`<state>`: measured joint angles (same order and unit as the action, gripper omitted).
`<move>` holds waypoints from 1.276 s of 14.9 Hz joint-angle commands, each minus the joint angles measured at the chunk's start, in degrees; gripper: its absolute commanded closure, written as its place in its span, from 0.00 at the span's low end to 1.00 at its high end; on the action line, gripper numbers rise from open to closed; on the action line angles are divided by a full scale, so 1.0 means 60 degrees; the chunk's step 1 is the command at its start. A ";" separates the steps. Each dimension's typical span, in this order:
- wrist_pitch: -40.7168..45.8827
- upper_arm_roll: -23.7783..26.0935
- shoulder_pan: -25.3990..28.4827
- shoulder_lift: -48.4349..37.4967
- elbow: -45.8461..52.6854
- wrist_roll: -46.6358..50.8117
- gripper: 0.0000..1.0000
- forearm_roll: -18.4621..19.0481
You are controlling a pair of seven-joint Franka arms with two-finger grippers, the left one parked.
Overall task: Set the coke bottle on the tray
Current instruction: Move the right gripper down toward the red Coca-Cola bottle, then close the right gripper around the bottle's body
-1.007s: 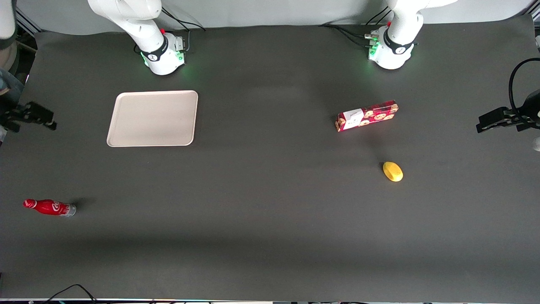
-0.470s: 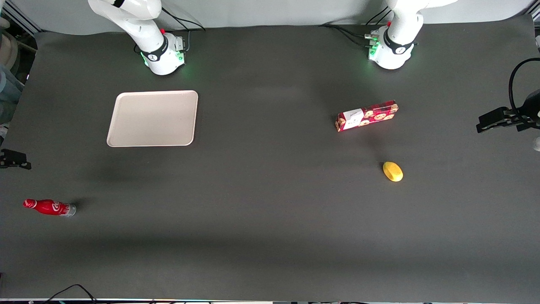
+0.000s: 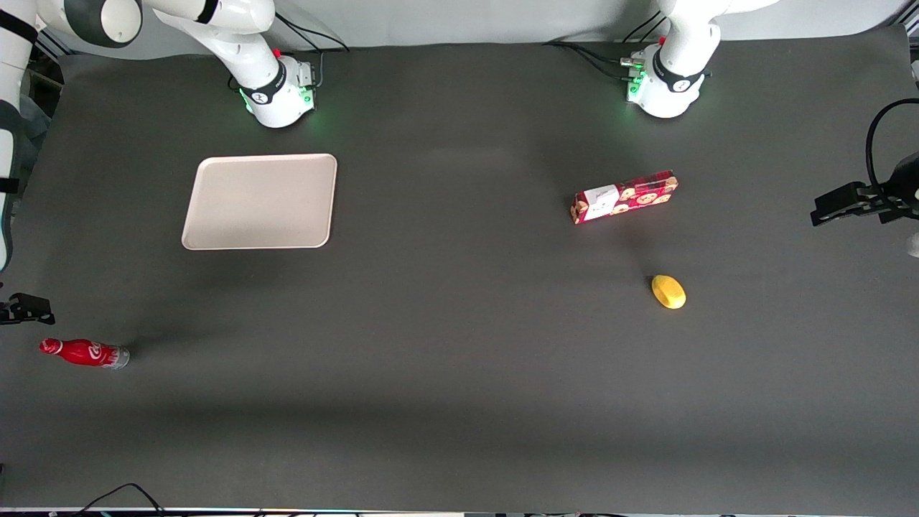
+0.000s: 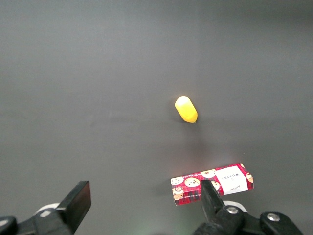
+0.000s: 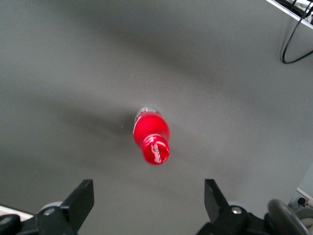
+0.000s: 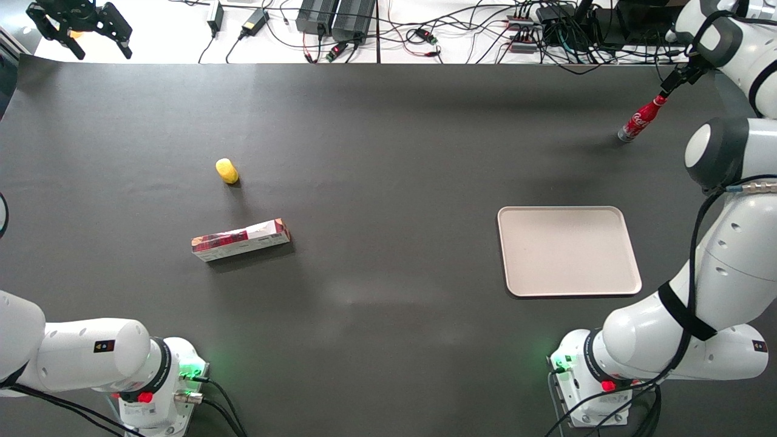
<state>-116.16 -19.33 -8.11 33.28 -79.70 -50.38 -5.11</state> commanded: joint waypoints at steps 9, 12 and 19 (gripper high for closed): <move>-0.0079 -0.0191 -0.0099 0.1821 0.1652 -0.0656 0.00 -0.1376; -0.0050 -0.0352 -0.0172 0.1821 0.1623 -0.0671 0.00 -0.1376; -0.0050 -0.0352 -0.0173 0.1894 0.1550 -0.0729 0.05 -0.1727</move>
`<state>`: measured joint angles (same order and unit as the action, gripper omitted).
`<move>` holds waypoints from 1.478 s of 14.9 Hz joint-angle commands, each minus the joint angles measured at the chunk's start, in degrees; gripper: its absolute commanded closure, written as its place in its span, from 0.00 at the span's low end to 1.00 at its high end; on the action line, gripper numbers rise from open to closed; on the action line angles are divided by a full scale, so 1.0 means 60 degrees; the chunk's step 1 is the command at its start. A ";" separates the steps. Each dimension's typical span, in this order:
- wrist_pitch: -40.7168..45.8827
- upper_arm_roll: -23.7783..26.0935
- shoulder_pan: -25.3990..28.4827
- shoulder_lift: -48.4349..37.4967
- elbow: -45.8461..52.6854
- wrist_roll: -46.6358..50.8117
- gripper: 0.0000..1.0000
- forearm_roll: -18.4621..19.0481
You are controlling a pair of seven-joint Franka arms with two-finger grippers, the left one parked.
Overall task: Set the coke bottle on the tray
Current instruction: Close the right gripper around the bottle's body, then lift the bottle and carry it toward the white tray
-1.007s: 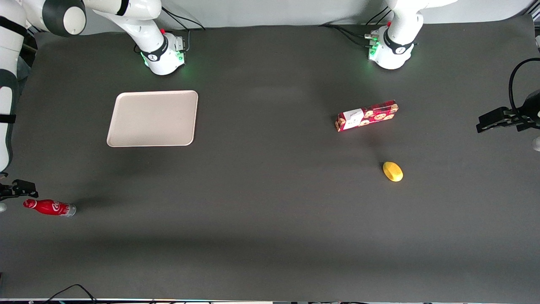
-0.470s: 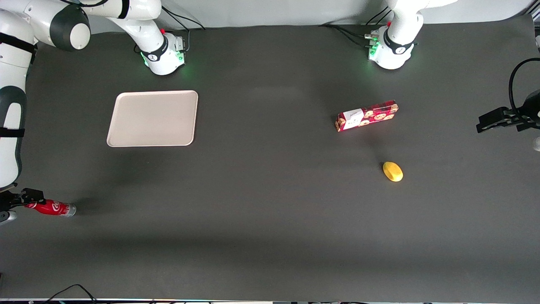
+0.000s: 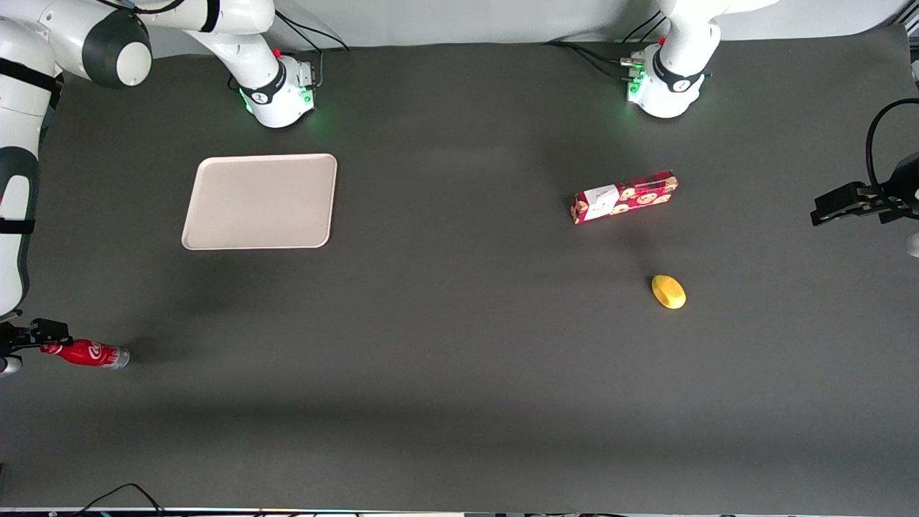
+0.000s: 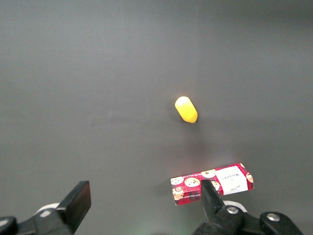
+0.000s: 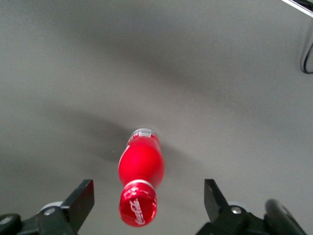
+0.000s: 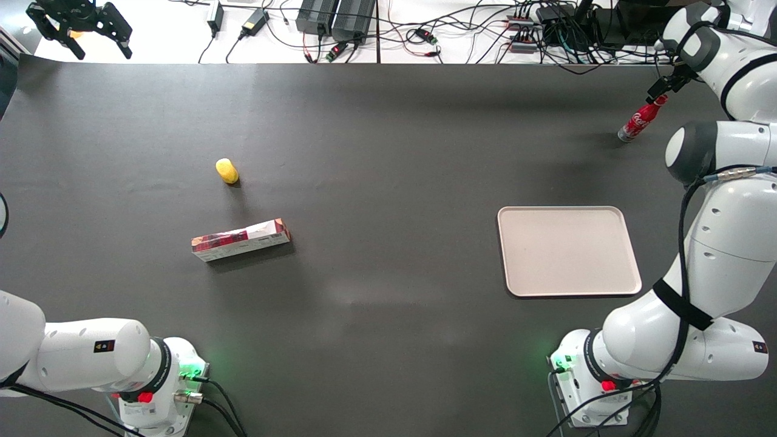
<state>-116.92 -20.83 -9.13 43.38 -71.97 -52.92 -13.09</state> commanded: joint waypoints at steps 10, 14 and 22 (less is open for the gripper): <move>0.0136 -0.0102 -0.0002 0.0255 0.0262 -0.0349 0.64 -0.0528; 0.0180 -0.0102 0.0012 0.0255 0.0262 -0.0334 1.00 -0.0542; 0.1891 -0.0337 0.0159 -0.0723 0.0496 -0.0276 1.00 -0.0353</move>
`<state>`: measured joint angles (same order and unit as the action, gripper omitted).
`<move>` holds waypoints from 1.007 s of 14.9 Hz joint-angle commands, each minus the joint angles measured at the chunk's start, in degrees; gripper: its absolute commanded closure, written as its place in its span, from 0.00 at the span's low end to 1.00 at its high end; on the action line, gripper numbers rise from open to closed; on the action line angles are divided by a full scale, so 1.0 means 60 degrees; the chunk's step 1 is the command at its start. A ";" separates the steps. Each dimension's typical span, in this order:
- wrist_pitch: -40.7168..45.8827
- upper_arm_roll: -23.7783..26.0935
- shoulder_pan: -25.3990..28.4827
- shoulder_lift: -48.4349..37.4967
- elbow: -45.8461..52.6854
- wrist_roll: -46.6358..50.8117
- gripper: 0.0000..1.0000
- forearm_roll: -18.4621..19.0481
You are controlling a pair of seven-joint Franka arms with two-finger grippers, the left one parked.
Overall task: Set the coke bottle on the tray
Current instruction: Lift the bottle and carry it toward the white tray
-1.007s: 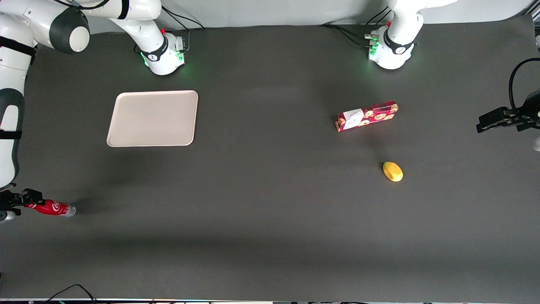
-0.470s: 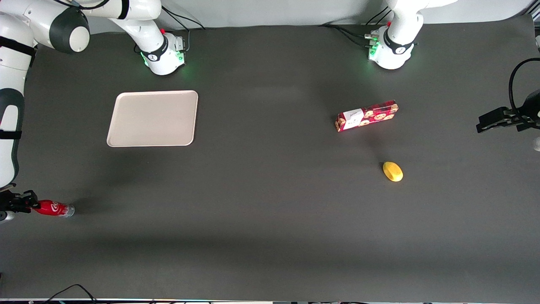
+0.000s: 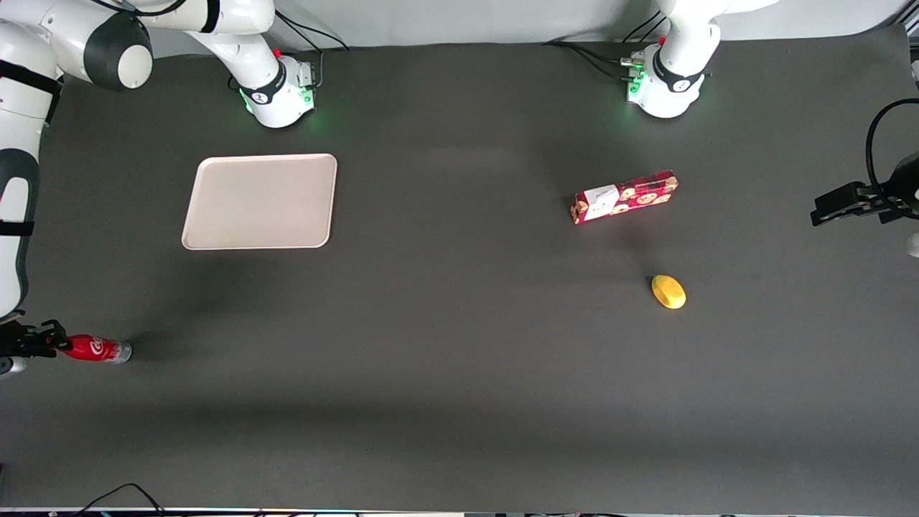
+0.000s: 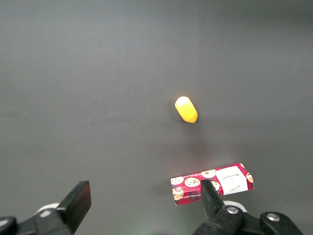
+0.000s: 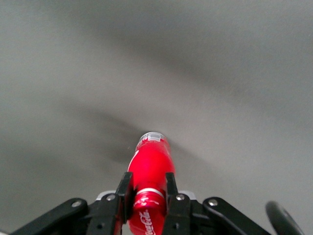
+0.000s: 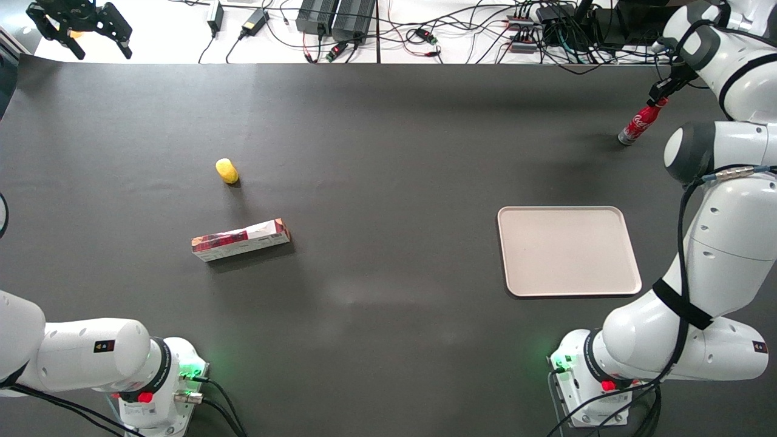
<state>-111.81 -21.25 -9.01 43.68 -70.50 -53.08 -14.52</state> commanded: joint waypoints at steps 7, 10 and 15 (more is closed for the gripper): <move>0.3719 -0.0048 0.0446 -0.3512 0.0265 -0.0002 1.00 0.1510; 0.4759 0.0579 0.0476 -0.4610 0.0178 0.0581 1.00 0.2198; 0.5351 0.2015 0.0388 -0.7171 -0.2596 0.3069 1.00 0.2873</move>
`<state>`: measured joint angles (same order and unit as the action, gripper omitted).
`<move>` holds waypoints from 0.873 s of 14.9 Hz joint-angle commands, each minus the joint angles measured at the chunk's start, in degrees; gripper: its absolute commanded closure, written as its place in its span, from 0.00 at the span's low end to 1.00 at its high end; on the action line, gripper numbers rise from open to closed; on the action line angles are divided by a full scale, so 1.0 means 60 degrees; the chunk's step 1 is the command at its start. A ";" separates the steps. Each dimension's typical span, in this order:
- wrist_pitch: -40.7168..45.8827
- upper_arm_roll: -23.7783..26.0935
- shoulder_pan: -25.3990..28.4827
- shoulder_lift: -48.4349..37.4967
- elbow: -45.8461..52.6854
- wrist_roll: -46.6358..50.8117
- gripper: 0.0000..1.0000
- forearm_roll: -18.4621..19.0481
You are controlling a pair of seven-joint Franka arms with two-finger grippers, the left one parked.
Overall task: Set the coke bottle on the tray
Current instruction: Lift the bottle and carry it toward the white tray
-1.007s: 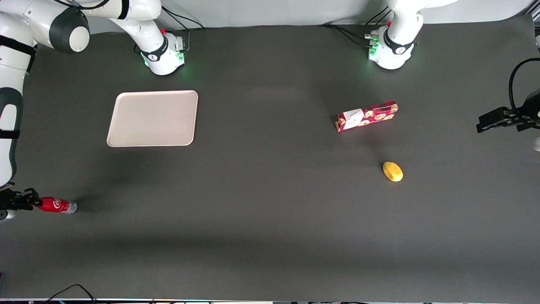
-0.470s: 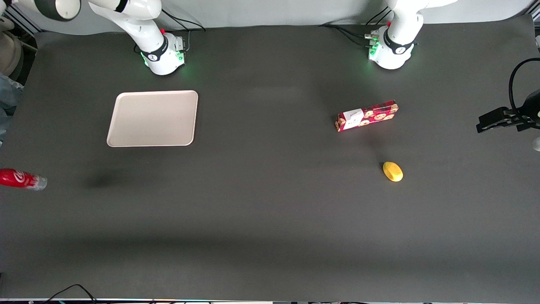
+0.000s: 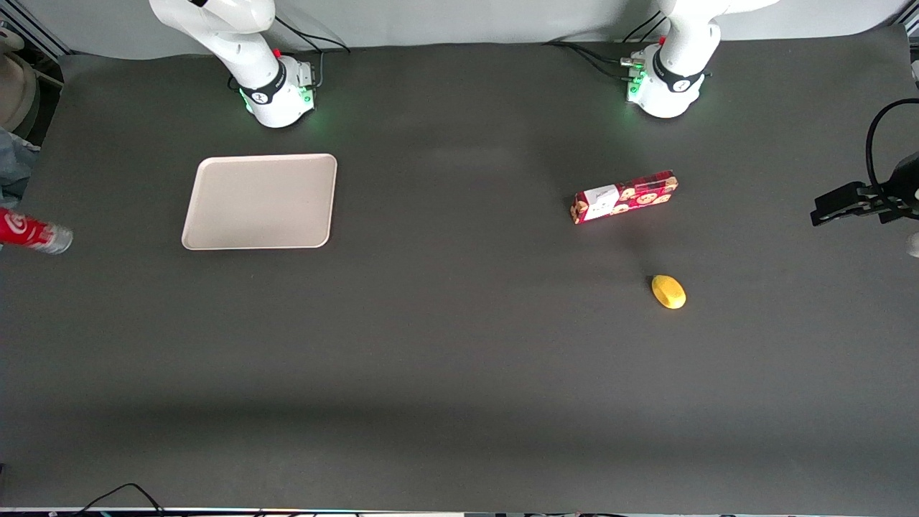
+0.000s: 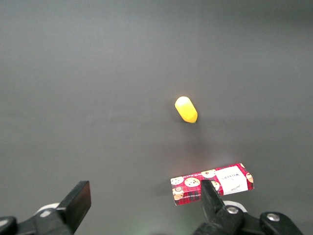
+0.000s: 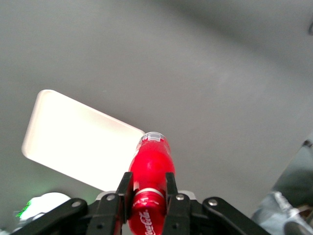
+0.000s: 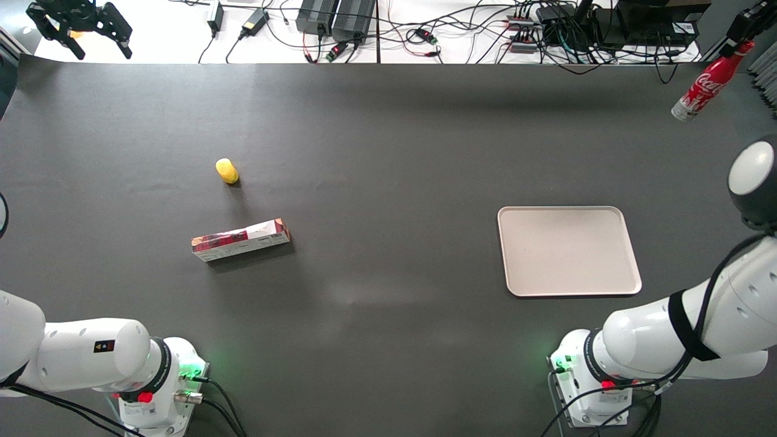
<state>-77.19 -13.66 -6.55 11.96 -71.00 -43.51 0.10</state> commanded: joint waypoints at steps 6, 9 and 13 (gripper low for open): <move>-0.3083 0.1426 -0.0197 -0.5051 -0.7817 0.2928 1.00 0.0701; -0.4518 0.1471 -0.0226 -0.5786 -0.9622 0.3295 1.00 0.0657; -0.5998 0.1544 -0.0241 -0.5642 -1.0738 0.3385 1.00 0.0627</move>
<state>-106.91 -5.45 -7.18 -20.56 -130.38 -24.84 3.07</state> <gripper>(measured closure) 0.692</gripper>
